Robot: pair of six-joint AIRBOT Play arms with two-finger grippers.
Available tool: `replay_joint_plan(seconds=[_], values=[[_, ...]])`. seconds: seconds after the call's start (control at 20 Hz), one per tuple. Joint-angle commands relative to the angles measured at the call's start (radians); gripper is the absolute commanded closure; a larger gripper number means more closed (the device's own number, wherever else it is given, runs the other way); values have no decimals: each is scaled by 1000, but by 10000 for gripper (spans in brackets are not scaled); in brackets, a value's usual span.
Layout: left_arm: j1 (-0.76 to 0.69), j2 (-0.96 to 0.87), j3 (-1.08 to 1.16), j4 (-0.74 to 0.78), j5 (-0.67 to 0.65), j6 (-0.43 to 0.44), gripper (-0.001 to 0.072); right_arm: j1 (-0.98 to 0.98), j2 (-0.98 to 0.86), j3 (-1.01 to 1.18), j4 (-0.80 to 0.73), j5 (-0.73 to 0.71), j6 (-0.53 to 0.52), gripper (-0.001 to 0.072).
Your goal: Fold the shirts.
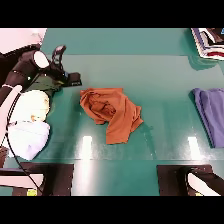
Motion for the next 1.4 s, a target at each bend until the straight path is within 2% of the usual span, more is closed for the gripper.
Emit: replay_joint_plan(seconds=[0.0,0.2,0.4,0.45,0.5,0.55,0.6,0.8,0.95,1.0,1.05,1.1,1.25,1.35], values=[[68,-79,-66,-98,32,17,159,1,-1,0,1,1,1,691],[64,-146,-65,-253,56,93,159,1,-1,0,1,1,1,691],[64,-163,-66,-283,69,106,160,1,-1,0,1,1,1,691],[64,-163,-66,-291,73,106,255,1,-1,0,1,1,1,691],[64,-163,-66,-295,82,106,432,1,-1,0,1,1,1,691],[64,-163,-66,-297,97,106,568,1,-1,0,1,2,1,691],[64,-163,-66,-298,111,106,661,1,-1,0,1,8,1,691],[67,-136,-37,-280,116,95,682,-19,3,-53,-1,138,37,691],[67,-53,25,-215,117,119,682,-54,34,-292,-2,213,62,690],[67,-27,42,-213,117,146,682,-55,47,-409,1,203,66,668],[67,-8,56,-212,111,163,681,-52,48,-527,10,190,83,431],[67,8,62,-212,106,174,681,-39,42,-635,53,175,85,231],[67,16,61,-207,81,174,681,56,-18,-908,282,20,15,231],[67,15,60,-198,58,174,681,141,-84,-967,381,-126,-29,232]])
